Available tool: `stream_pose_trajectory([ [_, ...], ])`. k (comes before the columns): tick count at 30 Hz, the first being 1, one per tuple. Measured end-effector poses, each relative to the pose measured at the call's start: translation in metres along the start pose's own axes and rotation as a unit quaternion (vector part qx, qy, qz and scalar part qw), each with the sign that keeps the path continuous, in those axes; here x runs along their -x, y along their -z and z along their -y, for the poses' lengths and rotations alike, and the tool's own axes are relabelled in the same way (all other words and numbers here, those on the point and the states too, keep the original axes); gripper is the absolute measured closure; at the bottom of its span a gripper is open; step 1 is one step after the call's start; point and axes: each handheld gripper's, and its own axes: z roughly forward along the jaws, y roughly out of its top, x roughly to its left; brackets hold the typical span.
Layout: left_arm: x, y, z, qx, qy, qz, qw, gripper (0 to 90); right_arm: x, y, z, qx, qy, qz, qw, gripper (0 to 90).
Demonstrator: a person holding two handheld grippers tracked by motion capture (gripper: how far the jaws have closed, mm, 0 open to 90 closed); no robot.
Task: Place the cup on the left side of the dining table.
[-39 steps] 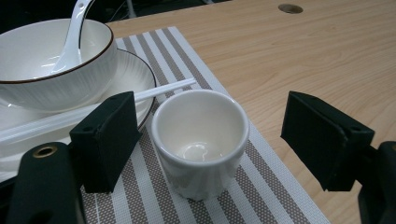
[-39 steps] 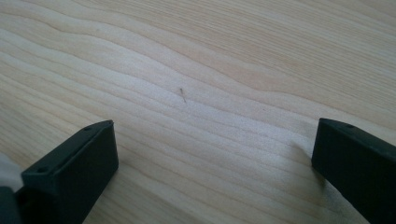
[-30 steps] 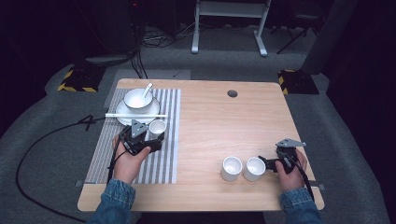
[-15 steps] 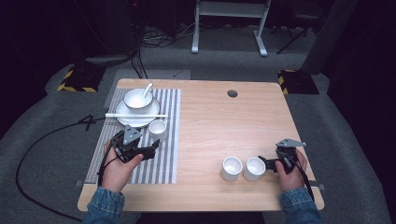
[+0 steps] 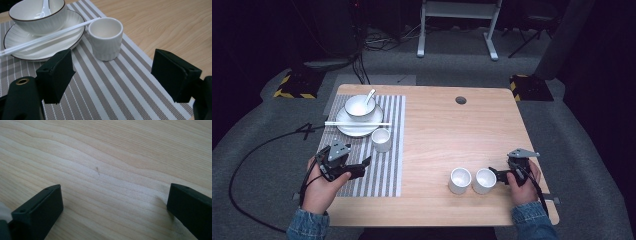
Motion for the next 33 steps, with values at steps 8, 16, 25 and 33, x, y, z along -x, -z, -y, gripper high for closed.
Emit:
stream_pose_trajectory([
  [8,-0.003,0.012,0.015,-0.018,-0.005,-0.001,0.9998,18.2,0.000,0.000,0.000,0.000,0.000,0.000,1.0000,0.2],
  [16,-0.008,0.023,0.036,-0.044,0.001,0.001,0.9990,18.0,0.000,0.000,0.000,0.000,0.000,0.000,1.0000,0.3],
  [25,-0.011,0.028,0.065,-0.050,0.016,-0.010,0.9986,18.0,0.000,0.000,0.000,0.000,0.000,0.000,1.0000,0.3],
  [33,-0.011,0.025,0.086,-0.051,0.024,-0.004,0.9984,18.2,0.000,0.000,0.000,0.000,0.000,0.000,1.0000,0.3],
])
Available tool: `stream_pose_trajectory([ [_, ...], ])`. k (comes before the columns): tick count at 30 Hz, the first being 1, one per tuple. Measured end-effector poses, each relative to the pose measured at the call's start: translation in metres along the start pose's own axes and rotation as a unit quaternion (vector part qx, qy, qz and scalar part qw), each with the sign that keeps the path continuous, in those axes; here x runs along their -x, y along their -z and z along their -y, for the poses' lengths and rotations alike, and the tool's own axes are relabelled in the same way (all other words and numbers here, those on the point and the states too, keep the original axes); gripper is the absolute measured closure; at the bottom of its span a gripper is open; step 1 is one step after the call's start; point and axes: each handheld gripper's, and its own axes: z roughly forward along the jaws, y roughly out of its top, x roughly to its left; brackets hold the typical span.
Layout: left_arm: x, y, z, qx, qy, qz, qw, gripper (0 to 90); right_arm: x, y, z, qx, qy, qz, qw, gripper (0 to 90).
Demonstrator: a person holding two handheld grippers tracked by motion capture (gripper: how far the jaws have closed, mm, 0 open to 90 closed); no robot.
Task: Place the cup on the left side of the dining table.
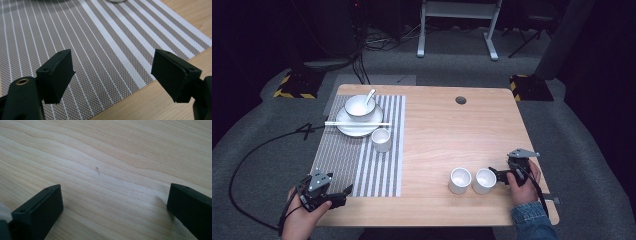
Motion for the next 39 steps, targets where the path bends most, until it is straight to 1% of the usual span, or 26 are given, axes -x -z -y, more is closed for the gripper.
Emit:
stream_pose_trajectory([
  [1,0.000,0.000,0.000,0.000,0.000,0.000,1.0000,18.2,0.000,0.000,0.000,0.000,0.000,0.000,1.0000,0.3],
  [3,0.000,-0.002,0.005,-0.003,0.003,0.002,1.0000,18.2,0.000,0.000,0.000,0.000,0.000,0.000,1.0000,0.3],
  [4,0.000,-0.003,0.008,-0.004,0.012,0.002,0.9999,18.1,0.000,0.000,0.000,0.000,0.000,0.000,1.0000,0.3],
  [7,-0.001,-0.005,0.013,-0.016,0.021,0.003,0.9996,17.9,0.000,0.000,0.000,0.000,0.000,0.000,1.0000,0.3],
  [8,0.000,-0.007,0.018,-0.026,0.028,0.008,0.9992,17.9,0.000,0.000,0.000,0.000,0.000,0.000,1.0000,0.3],
  [9,0.000,-0.007,0.018,-0.026,0.028,0.008,0.9992,17.9,0.000,0.000,0.000,0.000,0.000,0.000,1.0000,0.3],
  [11,0.000,-0.009,0.022,-0.038,0.029,0.012,0.9988,17.9,0.000,0.000,0.000,0.000,0.000,0.000,1.0000,0.3],
  [12,0.001,-0.010,0.025,-0.046,0.024,0.010,0.9986,17.8,0.000,0.000,0.000,0.000,0.000,0.000,1.0000,0.3],
  [13,0.001,-0.012,0.027,-0.047,0.015,0.005,0.9988,17.5,0.000,0.000,0.000,0.000,0.000,0.000,1.0000,0.3],
  [14,0.001,-0.012,0.027,-0.047,0.015,0.005,0.9988,17.3,0.000,0.000,0.000,0.000,0.000,0.000,1.0000,0.3],
  [17,0.002,-0.011,0.029,-0.044,0.005,0.003,0.9990,16.7,0.000,0.000,0.000,0.000,0.000,0.000,1.0000,0.3],
  [18,0.003,-0.012,0.031,-0.041,-0.002,0.000,0.9992,16.5,0.000,0.000,0.000,0.000,0.000,0.000,1.0000,0.3],
  [19,0.004,-0.013,0.034,-0.029,-0.005,0.000,0.9996,15.1,0.000,0.000,0.000,0.000,0.000,0.000,1.0000,0.3],
  [20,0.004,-0.013,0.034,-0.029,-0.005,0.000,0.9996,14.8,0.000,0.000,0.000,0.000,0.000,0.000,1.0000,0.3],
  [21,0.003,-0.014,0.035,-0.019,-0.007,-0.002,0.9998,14.8,0.000,0.000,0.000,0.000,0.000,0.000,1.0000,0.3],
  [23,0.003,-0.015,0.039,-0.001,-0.004,0.000,1.0000,13.4,0.000,0.000,0.000,0.000,0.000,0.000,1.0000,0.3],
  [25,0.002,-0.017,0.045,0.019,-0.008,0.006,0.9998,11.6,0.000,0.000,0.000,0.000,0.000,0.000,1.0000,0.3],
  [27,0.004,-0.018,0.049,0.037,-0.003,0.003,0.9993,9.6,0.000,0.000,0.000,0.000,0.000,0.000,1.0000,0.3],
  [30,0.004,-0.018,0.050,0.042,-0.002,0.002,0.9991,9.6,0.000,0.000,0.000,0.000,0.000,0.000,1.0000,0.2],
  [39,0.004,-0.018,0.050,0.042,-0.002,0.002,0.9991,9.6,0.000,0.000,0.000,0.000,0.000,0.000,1.0000,0.3],
])
